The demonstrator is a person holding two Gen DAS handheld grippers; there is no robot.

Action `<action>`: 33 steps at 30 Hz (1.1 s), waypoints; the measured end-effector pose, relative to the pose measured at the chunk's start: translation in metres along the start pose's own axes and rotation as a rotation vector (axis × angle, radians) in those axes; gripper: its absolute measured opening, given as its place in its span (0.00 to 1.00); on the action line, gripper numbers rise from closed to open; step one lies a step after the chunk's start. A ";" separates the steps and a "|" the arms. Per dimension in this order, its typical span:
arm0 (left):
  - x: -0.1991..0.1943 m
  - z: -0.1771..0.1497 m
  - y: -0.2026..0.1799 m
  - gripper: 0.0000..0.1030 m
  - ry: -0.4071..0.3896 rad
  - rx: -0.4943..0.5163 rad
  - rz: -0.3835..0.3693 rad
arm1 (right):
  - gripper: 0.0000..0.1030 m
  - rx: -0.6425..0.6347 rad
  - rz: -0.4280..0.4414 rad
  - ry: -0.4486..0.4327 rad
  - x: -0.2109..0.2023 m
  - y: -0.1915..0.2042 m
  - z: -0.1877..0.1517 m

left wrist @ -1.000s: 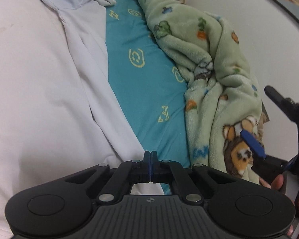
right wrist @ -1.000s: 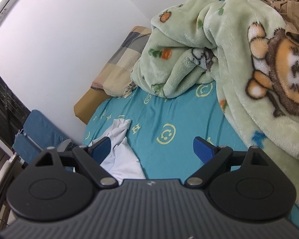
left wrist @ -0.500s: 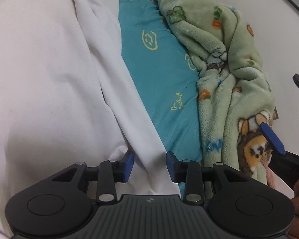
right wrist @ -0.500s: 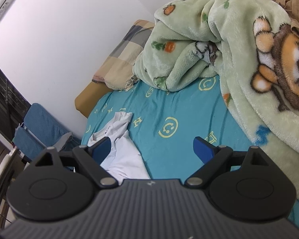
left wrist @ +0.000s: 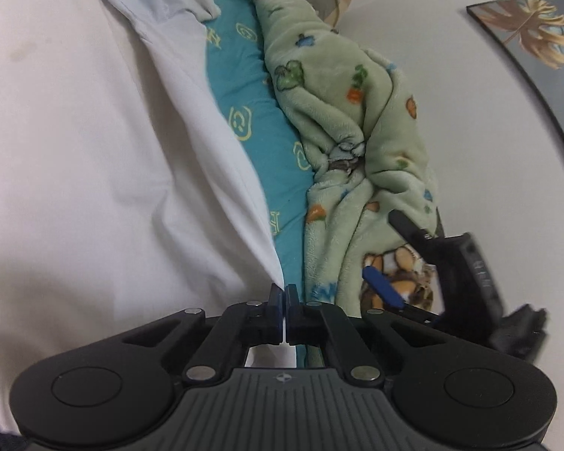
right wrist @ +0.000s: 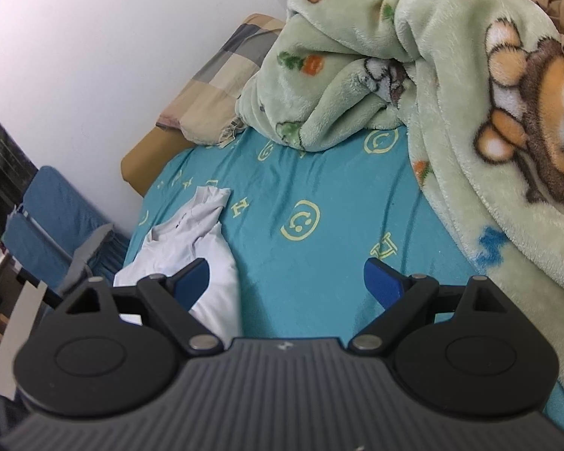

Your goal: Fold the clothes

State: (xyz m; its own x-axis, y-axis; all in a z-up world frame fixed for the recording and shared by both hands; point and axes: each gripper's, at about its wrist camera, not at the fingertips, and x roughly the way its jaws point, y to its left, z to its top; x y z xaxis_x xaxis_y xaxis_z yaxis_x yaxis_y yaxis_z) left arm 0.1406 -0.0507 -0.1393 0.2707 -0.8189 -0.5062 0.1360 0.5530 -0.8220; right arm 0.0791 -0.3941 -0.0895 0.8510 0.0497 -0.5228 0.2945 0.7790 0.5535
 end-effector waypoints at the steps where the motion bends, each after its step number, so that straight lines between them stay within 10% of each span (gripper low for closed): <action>1: -0.013 0.002 0.003 0.00 -0.006 -0.006 0.002 | 0.88 -0.009 0.001 0.002 0.000 0.002 -0.001; 15: -0.064 0.005 0.084 0.01 -0.026 -0.123 0.216 | 0.86 -0.117 0.215 0.366 0.038 0.042 -0.045; 20: -0.044 -0.014 0.090 0.42 -0.010 -0.130 0.218 | 0.79 -0.152 0.164 0.386 0.046 0.053 -0.057; 25: -0.016 -0.028 0.080 0.48 0.053 -0.050 0.236 | 0.79 -0.171 0.132 0.391 0.052 0.058 -0.061; 27: -0.015 -0.030 0.080 0.47 0.054 -0.040 0.247 | 0.79 -0.192 0.110 0.388 0.052 0.058 -0.063; 30: -0.015 -0.028 0.081 0.01 0.074 -0.058 0.265 | 0.79 -0.233 0.093 0.382 0.051 0.060 -0.064; 33: -0.031 -0.025 0.077 0.00 0.083 -0.080 0.250 | 0.79 -0.275 0.080 0.378 0.050 0.064 -0.066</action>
